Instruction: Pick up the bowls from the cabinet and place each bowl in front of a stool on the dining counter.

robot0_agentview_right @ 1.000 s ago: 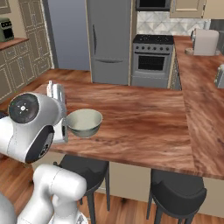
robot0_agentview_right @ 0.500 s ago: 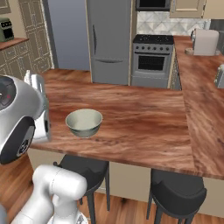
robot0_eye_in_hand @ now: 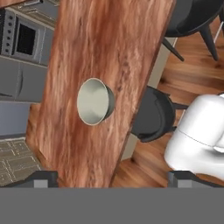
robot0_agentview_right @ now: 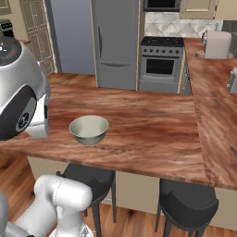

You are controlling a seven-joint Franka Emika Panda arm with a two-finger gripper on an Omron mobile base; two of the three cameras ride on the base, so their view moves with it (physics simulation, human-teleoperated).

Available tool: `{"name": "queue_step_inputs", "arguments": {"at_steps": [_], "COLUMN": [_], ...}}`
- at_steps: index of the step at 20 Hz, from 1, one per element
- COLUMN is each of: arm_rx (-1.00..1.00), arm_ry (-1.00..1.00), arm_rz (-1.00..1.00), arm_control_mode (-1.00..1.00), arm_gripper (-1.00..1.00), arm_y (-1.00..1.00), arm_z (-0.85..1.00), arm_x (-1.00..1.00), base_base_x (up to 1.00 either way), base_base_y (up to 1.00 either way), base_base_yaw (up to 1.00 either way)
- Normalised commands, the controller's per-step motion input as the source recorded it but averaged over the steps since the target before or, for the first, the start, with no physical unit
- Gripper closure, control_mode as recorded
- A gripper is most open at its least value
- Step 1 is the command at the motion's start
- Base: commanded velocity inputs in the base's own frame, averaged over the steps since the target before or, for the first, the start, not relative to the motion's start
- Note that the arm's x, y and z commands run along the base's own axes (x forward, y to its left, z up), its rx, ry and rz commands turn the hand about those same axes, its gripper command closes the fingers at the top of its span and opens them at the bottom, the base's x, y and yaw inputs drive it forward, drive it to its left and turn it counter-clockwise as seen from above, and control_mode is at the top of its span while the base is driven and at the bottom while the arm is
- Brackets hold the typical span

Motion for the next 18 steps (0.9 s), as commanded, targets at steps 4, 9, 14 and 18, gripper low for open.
{"name": "queue_step_inputs", "arguments": {"at_steps": [4, 9, 14, 18], "arm_rx": [0.00, 0.01, 0.00, 0.00], "arm_ry": [0.00, -0.01, -0.01, 0.00], "arm_rz": [0.01, 0.02, 0.00, 0.00], "arm_control_mode": [-1.00, -1.00, 1.00, 1.00], "arm_gripper": [-1.00, -1.00, -1.00, -1.00], "arm_y": [-0.06, -0.04, 0.00, 0.00], "arm_z": [-0.06, -0.33, -0.07, 0.00], "arm_x": [-0.04, -0.09, -0.04, 0.00], "base_base_x": [0.00, 0.00, -0.66, -0.87], "base_base_y": [0.00, 0.00, 0.15, 1.00], "base_base_yaw": [0.00, 0.00, 0.00, 0.00]}}
